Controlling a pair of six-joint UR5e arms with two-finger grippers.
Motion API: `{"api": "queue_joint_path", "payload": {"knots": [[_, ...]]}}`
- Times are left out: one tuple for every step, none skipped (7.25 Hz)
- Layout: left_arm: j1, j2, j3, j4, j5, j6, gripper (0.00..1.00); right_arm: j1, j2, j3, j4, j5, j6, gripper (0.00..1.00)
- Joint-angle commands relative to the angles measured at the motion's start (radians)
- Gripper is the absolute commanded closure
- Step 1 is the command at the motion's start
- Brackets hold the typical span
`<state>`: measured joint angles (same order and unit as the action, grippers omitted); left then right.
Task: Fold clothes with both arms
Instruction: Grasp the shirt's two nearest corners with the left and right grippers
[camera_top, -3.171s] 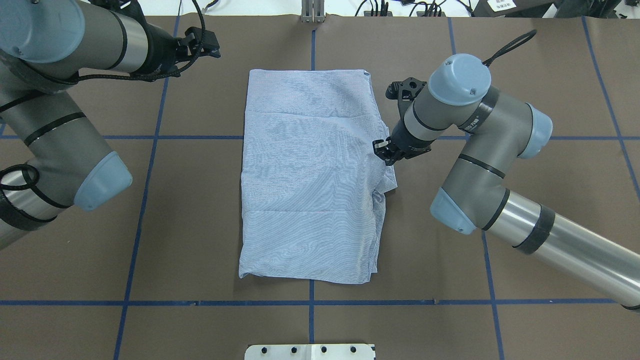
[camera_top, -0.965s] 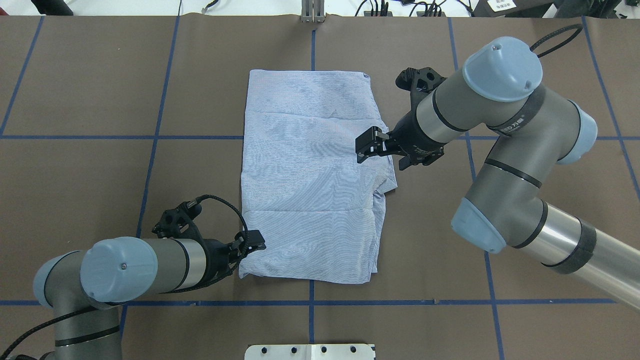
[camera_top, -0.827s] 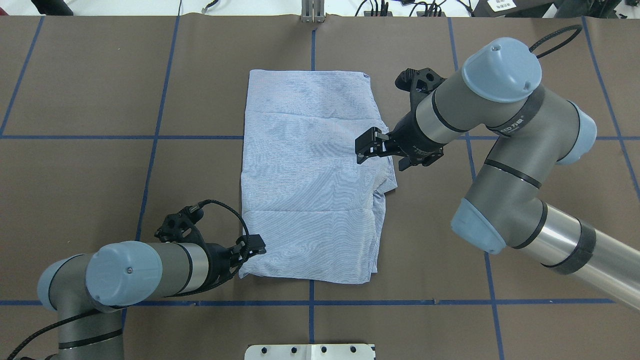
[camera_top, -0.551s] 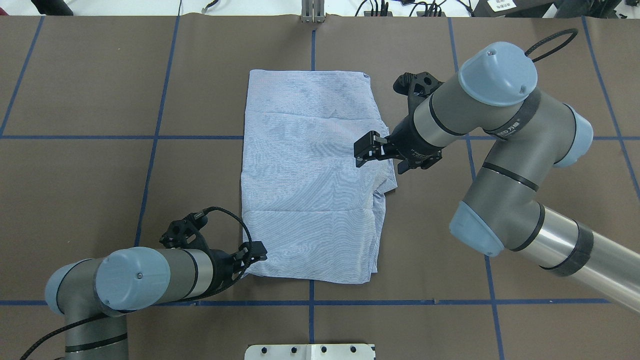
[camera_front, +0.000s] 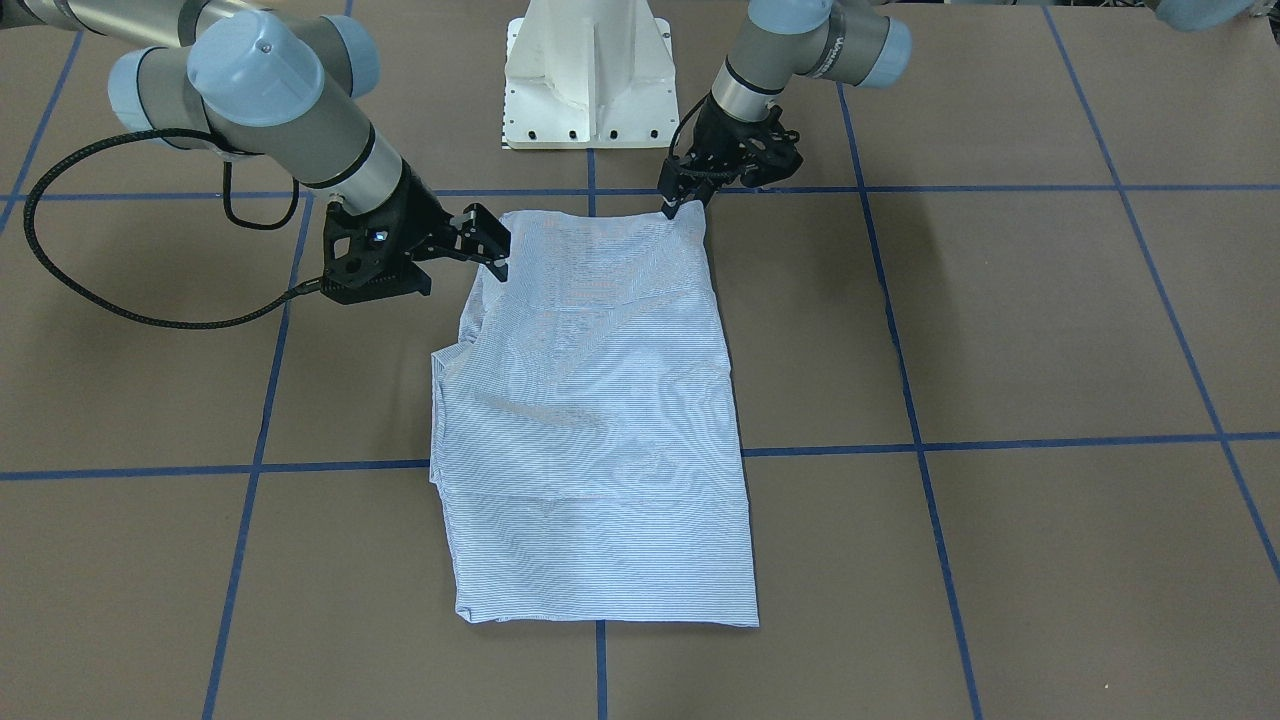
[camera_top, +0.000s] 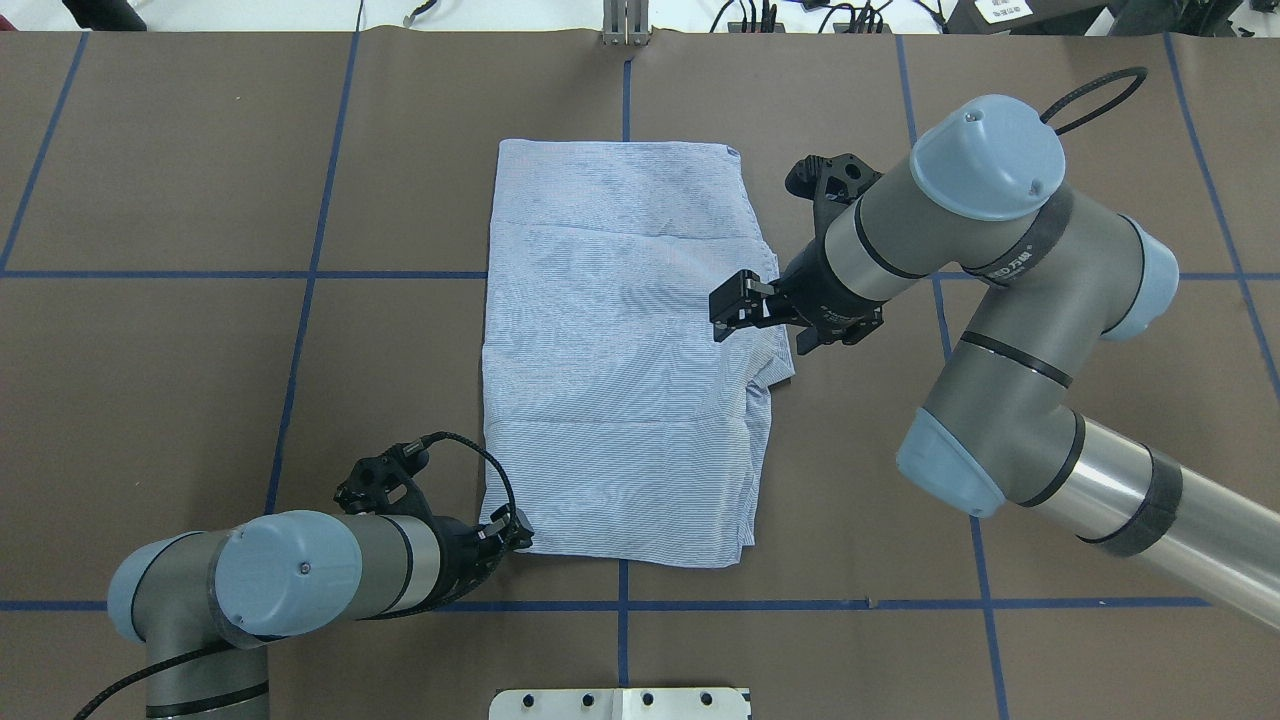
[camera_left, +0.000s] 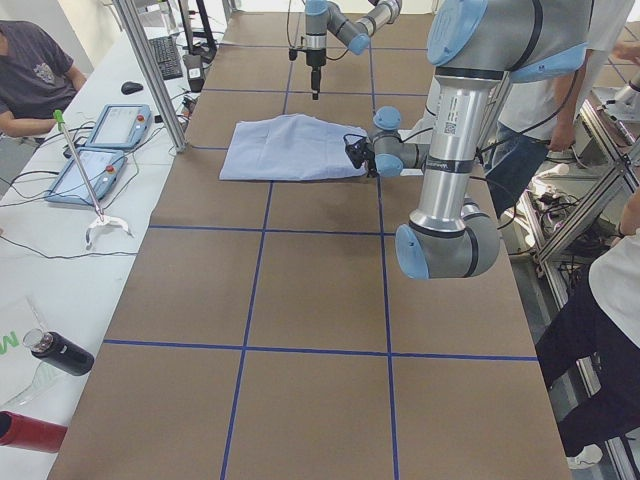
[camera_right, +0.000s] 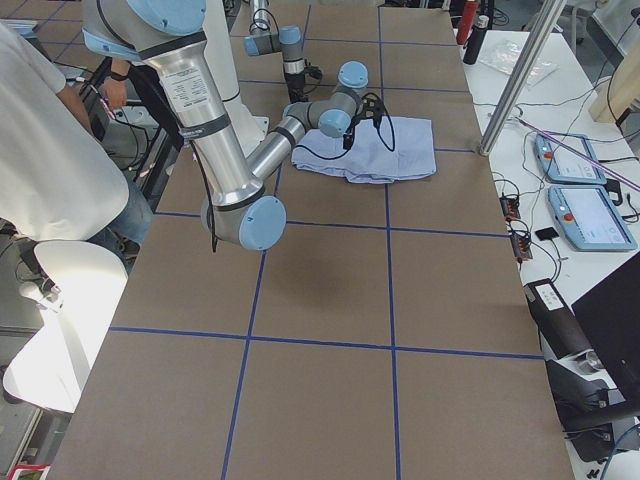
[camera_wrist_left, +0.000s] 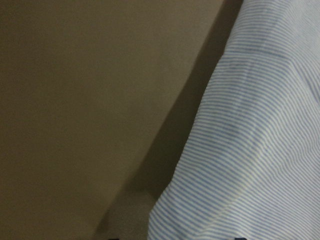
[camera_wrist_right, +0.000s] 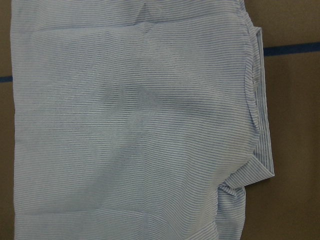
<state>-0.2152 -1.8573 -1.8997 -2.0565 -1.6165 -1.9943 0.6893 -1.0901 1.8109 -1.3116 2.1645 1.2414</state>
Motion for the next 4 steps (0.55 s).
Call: {"api": "queue_joint_path", "payload": {"knots": [[-0.013, -0.002, -0.013, 0.036, -0.003, 0.015, 1.00, -0.036, -0.007, 0.001, -0.001, -0.029, 0.012, 0.00], [-0.033, -0.002, -0.034, 0.073, -0.009, 0.017, 1.00, -0.074, -0.004, -0.001, 0.000, -0.058, 0.077, 0.00], [-0.050, -0.002, -0.073, 0.100, -0.011, 0.019, 1.00, -0.118, 0.001, 0.002, 0.002, -0.102, 0.151, 0.00], [-0.052, -0.002, -0.084, 0.113, -0.011, 0.019, 1.00, -0.175, 0.001, 0.004, 0.002, -0.156, 0.226, 0.00]]}}
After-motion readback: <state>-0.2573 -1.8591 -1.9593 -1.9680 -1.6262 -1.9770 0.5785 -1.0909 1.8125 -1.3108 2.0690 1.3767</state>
